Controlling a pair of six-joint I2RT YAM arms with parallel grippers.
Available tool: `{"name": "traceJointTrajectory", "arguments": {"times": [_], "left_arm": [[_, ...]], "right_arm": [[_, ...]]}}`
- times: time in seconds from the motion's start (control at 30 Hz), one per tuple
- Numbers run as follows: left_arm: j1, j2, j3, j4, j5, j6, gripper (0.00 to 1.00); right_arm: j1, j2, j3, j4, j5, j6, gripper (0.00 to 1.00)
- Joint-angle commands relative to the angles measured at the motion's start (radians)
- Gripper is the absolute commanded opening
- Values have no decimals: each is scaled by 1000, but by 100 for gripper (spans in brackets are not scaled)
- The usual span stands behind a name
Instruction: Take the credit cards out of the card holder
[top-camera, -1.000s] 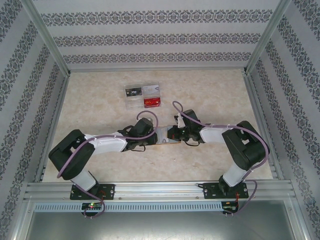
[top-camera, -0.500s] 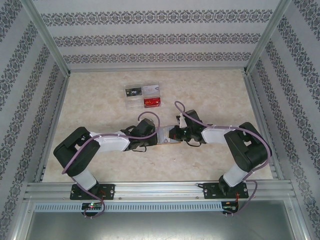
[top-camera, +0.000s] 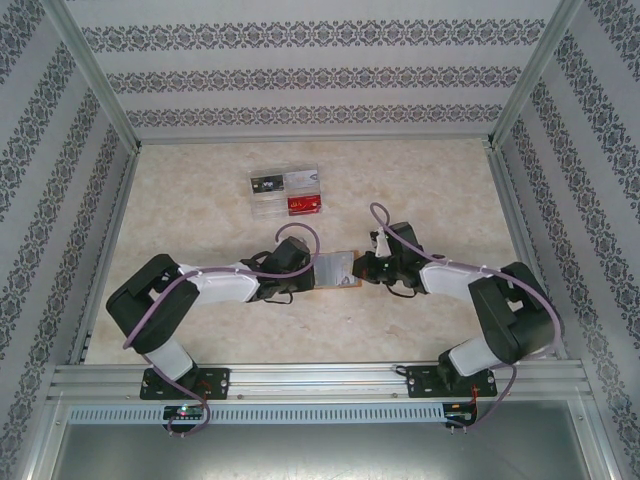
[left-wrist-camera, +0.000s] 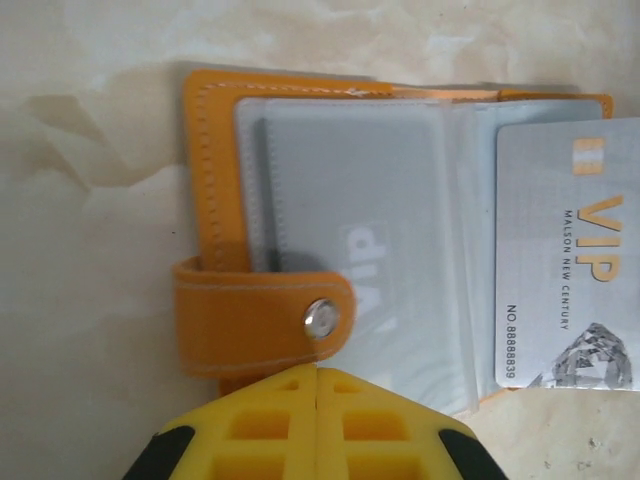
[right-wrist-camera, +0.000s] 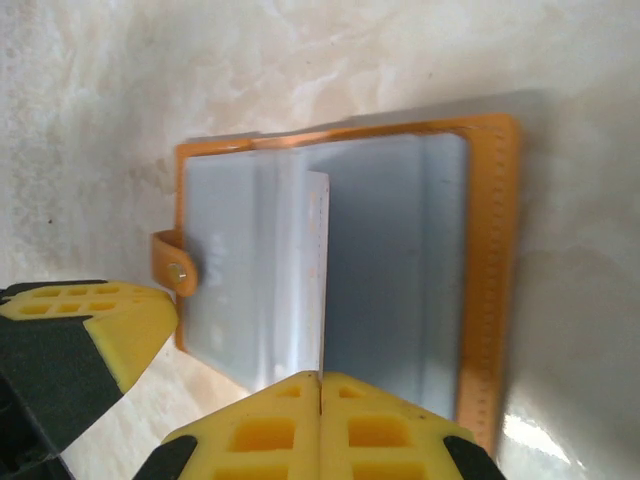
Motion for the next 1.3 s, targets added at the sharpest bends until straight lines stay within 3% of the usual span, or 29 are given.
{"name": "traceJointTrajectory", "arguments": {"times": [0.0, 0.07, 0.3, 0.47, 0.57, 0.87, 1.27], "left_arm": [[-8, -87, -11, -44, -20, 10, 9], [-8, -153, -23, -55, -29, 11, 14], [-8, -427, -97, -154, -137, 12, 60], [-8, -642, -173, -253, -218, 10, 78], [-8, -780, -240, -296, -257, -8, 97], [-8, -1101, -315, -485, -309, -10, 100], [-9, -1263, -335, -600, -349, -16, 100]], "right_arm": [[-3, -81, -11, -81, 34, -48, 5], [10, -136, 3, -122, 67, -68, 5], [163, -241, 141, -257, 347, -250, 1], [238, -200, 245, -228, 487, -451, 0], [262, -133, 333, -240, 535, -600, 0], [276, 61, 580, -242, 634, -982, 1], [281, 369, 887, -256, 699, -1474, 8]]}}
